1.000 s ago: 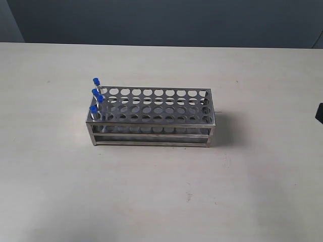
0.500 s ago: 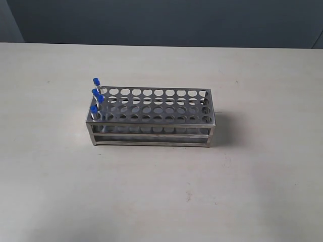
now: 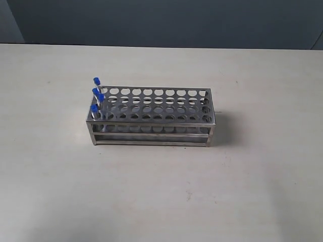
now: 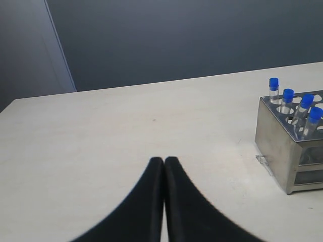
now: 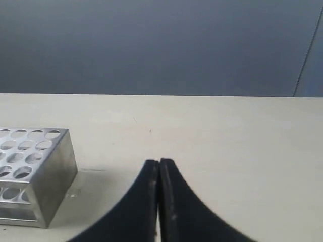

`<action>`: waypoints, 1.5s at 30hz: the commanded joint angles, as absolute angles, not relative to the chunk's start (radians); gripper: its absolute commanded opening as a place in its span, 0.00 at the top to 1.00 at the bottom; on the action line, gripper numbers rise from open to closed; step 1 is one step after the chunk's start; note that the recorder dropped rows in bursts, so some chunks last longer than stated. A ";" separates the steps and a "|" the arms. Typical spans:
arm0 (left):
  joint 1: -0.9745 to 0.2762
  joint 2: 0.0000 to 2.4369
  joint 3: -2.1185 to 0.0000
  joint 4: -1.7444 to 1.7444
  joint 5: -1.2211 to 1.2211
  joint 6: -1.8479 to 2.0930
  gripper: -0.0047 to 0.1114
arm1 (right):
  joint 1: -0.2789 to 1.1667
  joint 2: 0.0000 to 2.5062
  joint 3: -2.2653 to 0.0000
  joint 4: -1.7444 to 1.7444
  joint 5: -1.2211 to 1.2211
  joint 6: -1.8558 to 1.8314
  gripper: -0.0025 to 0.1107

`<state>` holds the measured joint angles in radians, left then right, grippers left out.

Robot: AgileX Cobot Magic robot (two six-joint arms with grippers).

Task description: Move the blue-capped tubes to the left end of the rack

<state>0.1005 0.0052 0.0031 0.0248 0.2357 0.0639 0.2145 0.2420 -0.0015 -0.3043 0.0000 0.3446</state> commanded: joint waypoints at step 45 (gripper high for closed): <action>0.096 0.000 0.000 0.039 0.230 0.063 0.95 | 0.198 0.000 0.000 -0.278 0.000 0.342 0.98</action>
<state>0.1005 0.0052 0.0031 0.0325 0.2331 0.0639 0.2030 0.0045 -0.0015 -0.2798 0.0065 0.3446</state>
